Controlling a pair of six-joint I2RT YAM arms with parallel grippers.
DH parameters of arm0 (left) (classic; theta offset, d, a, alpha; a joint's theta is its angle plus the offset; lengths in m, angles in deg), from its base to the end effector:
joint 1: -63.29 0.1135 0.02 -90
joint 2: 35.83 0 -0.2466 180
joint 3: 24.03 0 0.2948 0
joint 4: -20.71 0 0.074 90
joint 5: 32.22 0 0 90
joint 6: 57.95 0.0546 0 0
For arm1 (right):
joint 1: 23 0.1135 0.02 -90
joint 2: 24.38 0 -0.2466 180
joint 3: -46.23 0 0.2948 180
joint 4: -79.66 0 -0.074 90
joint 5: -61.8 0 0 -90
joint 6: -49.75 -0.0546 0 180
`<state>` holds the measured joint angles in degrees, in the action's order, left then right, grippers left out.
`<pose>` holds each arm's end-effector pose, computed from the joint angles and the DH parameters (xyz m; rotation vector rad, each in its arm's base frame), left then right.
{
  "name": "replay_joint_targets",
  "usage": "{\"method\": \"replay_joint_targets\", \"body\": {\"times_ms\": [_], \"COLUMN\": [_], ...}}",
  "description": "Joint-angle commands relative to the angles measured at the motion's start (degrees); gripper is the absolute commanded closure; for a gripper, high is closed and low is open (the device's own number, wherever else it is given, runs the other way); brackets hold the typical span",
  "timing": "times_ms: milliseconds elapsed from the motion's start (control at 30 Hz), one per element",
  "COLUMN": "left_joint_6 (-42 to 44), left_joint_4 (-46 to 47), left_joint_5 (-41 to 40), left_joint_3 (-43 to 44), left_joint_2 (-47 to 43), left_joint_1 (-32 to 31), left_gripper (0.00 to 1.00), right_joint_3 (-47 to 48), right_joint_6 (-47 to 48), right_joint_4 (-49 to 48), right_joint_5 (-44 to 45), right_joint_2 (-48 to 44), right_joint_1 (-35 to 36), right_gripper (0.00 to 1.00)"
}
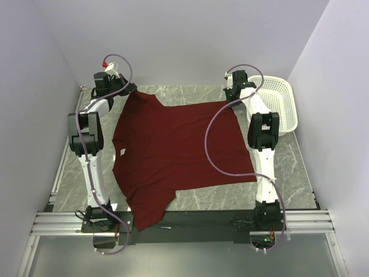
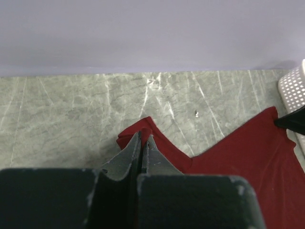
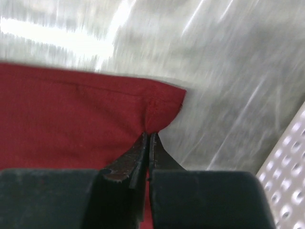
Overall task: Fold and stack the t-shirts
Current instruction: Flatten the tshirt out
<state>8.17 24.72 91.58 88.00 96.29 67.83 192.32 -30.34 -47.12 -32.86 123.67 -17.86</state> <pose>0.5775 0.0154 0.1621 -0.0436 1.8733 -0.7780 0.5944 0.0579 0.1285 -0.3634 2.5044 0.0698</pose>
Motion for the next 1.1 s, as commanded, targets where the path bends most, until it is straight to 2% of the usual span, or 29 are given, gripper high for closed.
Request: {"method": "replay_joint_targets", "body": {"times_ms": [0, 67, 133, 267, 433, 567, 633, 867, 1067], "left_joint_6": [0.1, 0.2, 0.2, -0.4, -1.1, -1.3, -1.3, -1.3, -0.8], "left_joint_4": [2.9, 3.1, 4.9, 7.3, 6.0, 5.5, 5.4, 6.2, 6.7], "left_joint_5": [1.3, 1.2, 1.0, 0.4, 1.3, 1.4, 1.7, 2.2, 2.2], "left_joint_3": [-1.7, -4.7, -8.9, -13.6, -13.8, -14.2, -14.8, -17.6, -20.9], "left_joint_2": [-6.0, -8.0, -9.8, -12.8, -13.4, -13.9, -14.4, -16.6, -19.5], "left_joint_1": [0.2, 0.3, 0.6, 1.0, 1.0, 1.0, 1.1, 1.2, 1.4], "left_gripper": [0.99, 0.99, 0.99, 0.99, 0.99, 0.99, 0.99, 0.99, 0.99], "right_joint_3": [-10.0, -16.9, -19.6, -12.0, -11.5, 1.0, 2.2, -20.2, -34.2], "right_joint_6": [1.2, -0.3, 0.0, 2.3, 6.9, 9.0, 9.6, 10.0, 11.4], "right_joint_4": [3.0, 0.5, -2.9, 2.3, 1.9, 8.1, 9.6, 6.3, 3.9], "right_joint_5": [-1.7, 0.4, 2.6, 2.4, 3.6, -0.8, -2.5, -9.7, -16.2], "right_joint_2": [-4.9, -9.2, -11.3, -7.7, -7.9, -6.2, -7.0, -17.7, -25.7], "right_joint_1": [-0.1, 0.0, 0.7, 1.2, 2.9, 2.5, 2.5, 2.5, 3.1], "right_gripper": [0.96, 0.97, 0.98, 0.97, 0.95, 0.94, 0.94, 0.95, 0.95]}}
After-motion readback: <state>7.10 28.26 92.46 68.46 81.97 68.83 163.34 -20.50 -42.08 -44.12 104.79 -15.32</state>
